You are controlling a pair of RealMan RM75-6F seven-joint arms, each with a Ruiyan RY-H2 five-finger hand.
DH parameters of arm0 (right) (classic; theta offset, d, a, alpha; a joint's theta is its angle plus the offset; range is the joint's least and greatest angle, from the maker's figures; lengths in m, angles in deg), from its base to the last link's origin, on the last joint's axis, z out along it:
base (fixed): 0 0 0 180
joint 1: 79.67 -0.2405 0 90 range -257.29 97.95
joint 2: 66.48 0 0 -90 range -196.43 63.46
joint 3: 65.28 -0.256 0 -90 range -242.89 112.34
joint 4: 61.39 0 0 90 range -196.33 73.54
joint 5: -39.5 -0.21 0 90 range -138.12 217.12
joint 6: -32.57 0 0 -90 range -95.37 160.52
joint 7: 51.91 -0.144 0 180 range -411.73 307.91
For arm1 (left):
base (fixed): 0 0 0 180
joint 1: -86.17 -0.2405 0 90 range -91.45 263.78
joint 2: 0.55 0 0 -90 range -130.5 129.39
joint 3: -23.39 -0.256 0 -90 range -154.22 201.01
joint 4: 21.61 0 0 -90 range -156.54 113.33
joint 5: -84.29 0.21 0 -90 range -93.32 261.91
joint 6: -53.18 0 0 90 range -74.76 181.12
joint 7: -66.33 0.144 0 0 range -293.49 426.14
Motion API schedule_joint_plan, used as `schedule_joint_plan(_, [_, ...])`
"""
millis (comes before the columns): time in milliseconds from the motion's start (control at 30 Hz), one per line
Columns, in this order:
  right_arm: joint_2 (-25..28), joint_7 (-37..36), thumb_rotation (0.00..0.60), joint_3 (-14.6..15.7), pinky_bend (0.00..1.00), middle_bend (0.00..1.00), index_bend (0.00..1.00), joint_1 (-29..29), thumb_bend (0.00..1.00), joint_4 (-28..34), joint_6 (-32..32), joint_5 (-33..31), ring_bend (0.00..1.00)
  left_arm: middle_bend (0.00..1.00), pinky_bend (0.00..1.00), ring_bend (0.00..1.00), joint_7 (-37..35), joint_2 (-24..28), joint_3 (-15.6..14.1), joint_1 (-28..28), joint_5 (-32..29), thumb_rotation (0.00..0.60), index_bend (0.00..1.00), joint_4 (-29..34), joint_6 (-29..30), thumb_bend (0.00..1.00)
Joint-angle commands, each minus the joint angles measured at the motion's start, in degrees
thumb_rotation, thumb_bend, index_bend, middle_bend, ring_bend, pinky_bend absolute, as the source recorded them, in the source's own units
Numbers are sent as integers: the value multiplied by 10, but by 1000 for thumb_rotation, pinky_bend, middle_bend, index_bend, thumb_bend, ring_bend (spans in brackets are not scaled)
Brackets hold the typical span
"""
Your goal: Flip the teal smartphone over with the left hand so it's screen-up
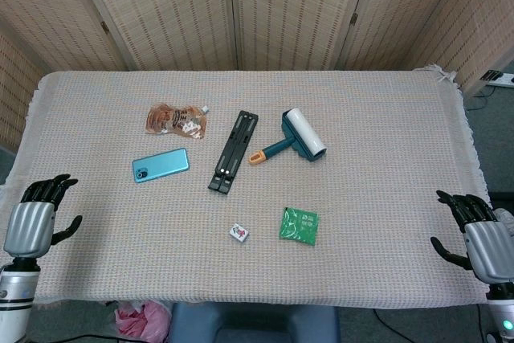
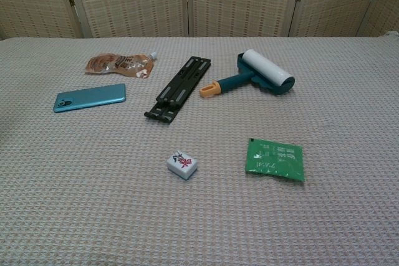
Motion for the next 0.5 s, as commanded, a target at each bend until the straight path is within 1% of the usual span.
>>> schedule_joint_plan(33, [-5,-5,600,3,163,261,144,-4,212,-7,0,10,194,225,217,226,11,12,-17,-17,13,600,252,0,7,286])
schedule_joint_plan(267, [-20,3,600,7,163,261,144,-1,212,-18,9,17,194,225,217,223,19,25,-20,-28,0,600,250,29,-10,286])
schedule_joint_plan(433, [-20,4,600,6,163,261,144,2,212,-18,10,9,194,225,217,223,18,26,-13,-25,4,600,248,42,-19,286])
schedule_joint_plan(500, [-20,4,600,5,163,261,144,2,212,-18,10,7,194,225,216,223,9,26,-7,-16,5,600,248,48,-31,286])
